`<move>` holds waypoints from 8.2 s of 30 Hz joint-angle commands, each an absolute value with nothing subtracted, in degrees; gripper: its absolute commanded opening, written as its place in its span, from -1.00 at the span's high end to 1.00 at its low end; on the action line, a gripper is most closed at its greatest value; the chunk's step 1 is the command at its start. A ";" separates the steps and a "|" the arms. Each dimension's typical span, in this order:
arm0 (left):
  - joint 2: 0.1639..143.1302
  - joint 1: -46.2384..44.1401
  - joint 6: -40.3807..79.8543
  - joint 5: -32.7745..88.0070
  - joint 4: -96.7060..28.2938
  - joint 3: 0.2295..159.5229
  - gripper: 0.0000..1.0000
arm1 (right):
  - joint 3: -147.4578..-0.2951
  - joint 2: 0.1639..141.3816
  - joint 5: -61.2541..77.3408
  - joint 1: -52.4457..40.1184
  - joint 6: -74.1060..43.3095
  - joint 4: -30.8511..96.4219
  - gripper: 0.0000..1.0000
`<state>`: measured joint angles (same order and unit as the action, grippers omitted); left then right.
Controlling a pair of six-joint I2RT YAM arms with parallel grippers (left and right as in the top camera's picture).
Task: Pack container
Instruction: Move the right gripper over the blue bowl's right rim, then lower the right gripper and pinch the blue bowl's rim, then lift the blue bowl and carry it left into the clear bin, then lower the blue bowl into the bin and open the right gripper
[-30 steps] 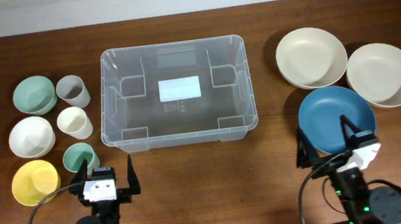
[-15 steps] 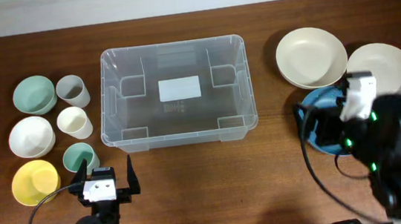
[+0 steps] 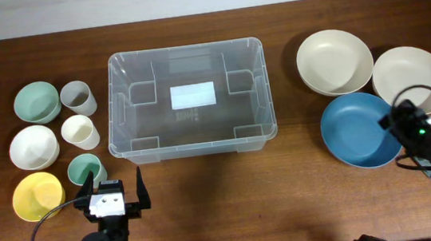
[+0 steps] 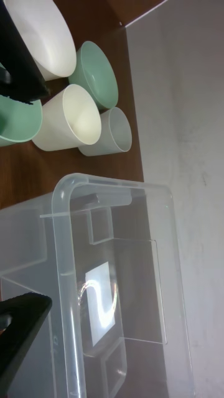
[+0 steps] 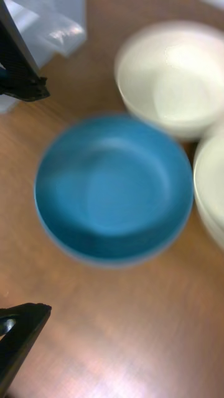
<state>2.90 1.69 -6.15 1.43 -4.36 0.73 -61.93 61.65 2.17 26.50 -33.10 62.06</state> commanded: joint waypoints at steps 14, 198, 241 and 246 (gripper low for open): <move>2.90 2.04 -5.61 1.06 -4.62 0.51 -0.99 | -55.88 75.64 13.13 36.58 -23.70 52.97 -0.98; 2.90 2.04 -5.63 1.06 -4.62 0.51 -0.99 | -72.07 109.73 1.96 -36.01 -53.91 7.20 0.91; 2.90 2.04 -5.63 1.06 -4.62 0.51 -0.99 | -72.07 109.97 9.28 -35.16 -57.49 7.57 -0.13; 2.90 2.04 -5.61 1.06 -4.62 0.51 -0.99 | -72.07 109.97 11.62 -33.82 -57.47 7.73 -0.20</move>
<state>2.90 1.69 -6.15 1.43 -4.36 0.73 -71.05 110.02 9.69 -34.87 -57.43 7.66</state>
